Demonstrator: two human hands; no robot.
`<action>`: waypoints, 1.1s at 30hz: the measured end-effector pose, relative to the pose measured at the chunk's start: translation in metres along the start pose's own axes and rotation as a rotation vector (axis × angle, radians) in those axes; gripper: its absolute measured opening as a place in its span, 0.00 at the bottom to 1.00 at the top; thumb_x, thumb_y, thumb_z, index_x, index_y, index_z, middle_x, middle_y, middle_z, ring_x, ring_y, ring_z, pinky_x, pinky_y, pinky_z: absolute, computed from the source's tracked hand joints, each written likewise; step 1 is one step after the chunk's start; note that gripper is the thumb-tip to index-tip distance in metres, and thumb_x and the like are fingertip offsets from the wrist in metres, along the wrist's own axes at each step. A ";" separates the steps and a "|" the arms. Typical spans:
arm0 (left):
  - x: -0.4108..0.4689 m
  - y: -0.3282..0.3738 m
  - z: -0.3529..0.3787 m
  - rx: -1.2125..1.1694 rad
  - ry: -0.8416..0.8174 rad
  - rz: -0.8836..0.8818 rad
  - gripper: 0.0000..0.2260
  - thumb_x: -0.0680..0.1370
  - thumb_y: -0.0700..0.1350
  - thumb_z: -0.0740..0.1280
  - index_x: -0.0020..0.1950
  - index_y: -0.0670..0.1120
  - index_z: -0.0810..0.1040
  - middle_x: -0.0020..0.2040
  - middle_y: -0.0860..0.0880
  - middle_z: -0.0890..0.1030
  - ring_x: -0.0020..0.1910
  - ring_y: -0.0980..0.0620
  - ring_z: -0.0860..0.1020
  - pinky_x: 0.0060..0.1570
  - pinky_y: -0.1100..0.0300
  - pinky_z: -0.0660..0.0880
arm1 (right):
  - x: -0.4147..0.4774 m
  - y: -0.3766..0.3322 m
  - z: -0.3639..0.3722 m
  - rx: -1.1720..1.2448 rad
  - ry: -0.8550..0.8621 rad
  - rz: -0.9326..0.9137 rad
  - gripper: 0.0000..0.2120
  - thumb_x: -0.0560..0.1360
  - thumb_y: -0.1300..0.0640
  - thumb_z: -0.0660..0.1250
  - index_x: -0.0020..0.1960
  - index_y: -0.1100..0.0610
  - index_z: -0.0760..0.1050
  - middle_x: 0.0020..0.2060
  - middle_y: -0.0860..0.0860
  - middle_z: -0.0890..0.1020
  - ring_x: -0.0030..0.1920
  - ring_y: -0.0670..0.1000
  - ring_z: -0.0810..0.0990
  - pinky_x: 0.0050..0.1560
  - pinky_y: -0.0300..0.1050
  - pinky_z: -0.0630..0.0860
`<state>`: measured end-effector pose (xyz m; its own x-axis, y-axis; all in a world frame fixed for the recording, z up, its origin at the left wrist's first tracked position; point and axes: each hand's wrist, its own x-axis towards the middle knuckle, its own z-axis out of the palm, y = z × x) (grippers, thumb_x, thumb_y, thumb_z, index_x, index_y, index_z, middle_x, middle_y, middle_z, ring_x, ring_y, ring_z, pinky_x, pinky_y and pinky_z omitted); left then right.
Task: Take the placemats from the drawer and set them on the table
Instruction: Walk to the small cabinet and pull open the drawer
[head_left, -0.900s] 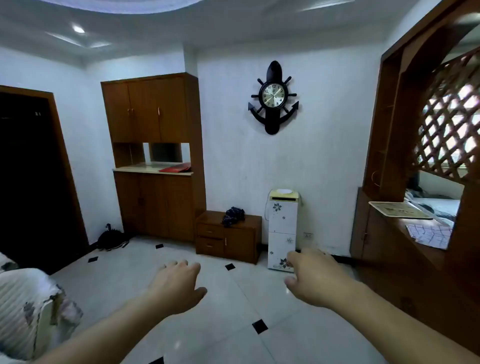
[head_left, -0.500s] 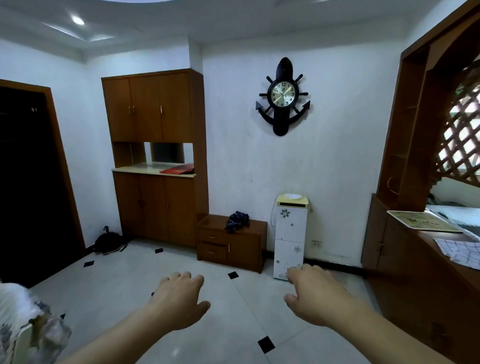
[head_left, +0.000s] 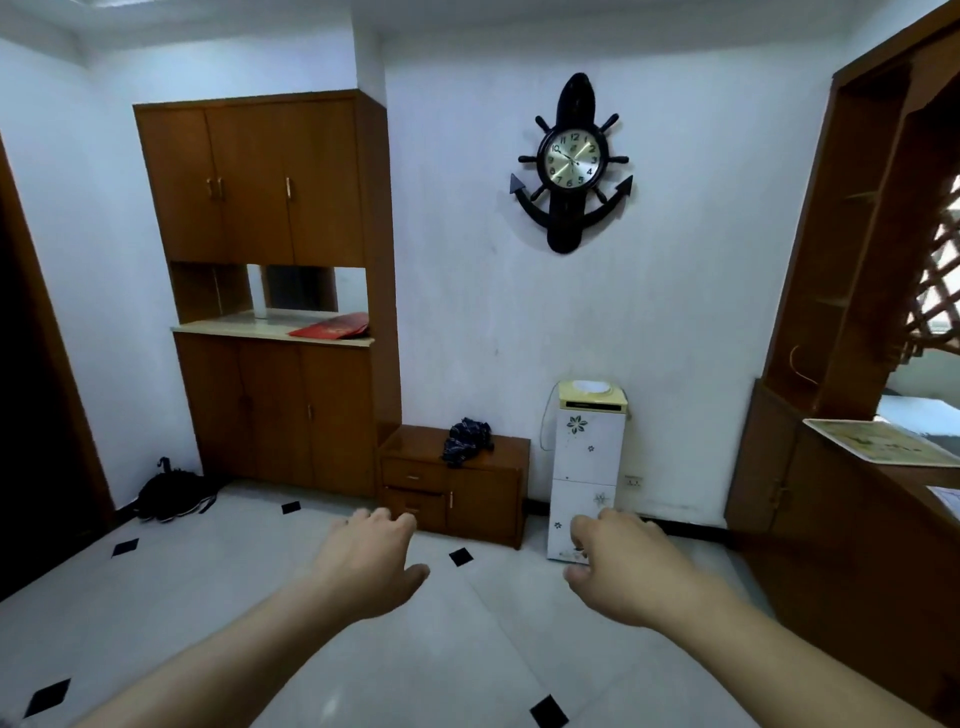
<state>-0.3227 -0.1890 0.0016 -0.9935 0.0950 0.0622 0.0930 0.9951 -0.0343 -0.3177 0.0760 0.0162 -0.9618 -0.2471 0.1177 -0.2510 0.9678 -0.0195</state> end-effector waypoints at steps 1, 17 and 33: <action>0.014 -0.006 0.003 -0.001 -0.004 0.003 0.22 0.77 0.63 0.61 0.65 0.51 0.69 0.60 0.48 0.76 0.59 0.47 0.73 0.58 0.52 0.72 | 0.015 -0.001 0.003 0.000 0.002 -0.002 0.12 0.75 0.45 0.59 0.51 0.52 0.69 0.51 0.53 0.75 0.55 0.57 0.73 0.54 0.52 0.70; 0.275 -0.087 0.044 0.025 -0.062 -0.129 0.23 0.77 0.62 0.61 0.66 0.50 0.69 0.60 0.48 0.76 0.58 0.47 0.74 0.57 0.52 0.72 | 0.336 0.019 0.061 0.058 -0.022 -0.181 0.11 0.77 0.43 0.61 0.49 0.50 0.67 0.46 0.50 0.73 0.52 0.55 0.75 0.47 0.49 0.68; 0.570 -0.210 0.100 -0.029 -0.091 -0.134 0.22 0.76 0.62 0.62 0.65 0.51 0.70 0.60 0.48 0.76 0.59 0.47 0.74 0.59 0.51 0.72 | 0.648 -0.004 0.130 0.086 -0.125 -0.167 0.12 0.76 0.43 0.62 0.53 0.50 0.71 0.50 0.50 0.77 0.51 0.53 0.76 0.50 0.49 0.73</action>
<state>-0.9147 -0.3471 -0.0555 -0.9988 -0.0407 -0.0262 -0.0406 0.9992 -0.0028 -0.9541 -0.0941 -0.0368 -0.9110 -0.4125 0.0021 -0.4108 0.9067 -0.0953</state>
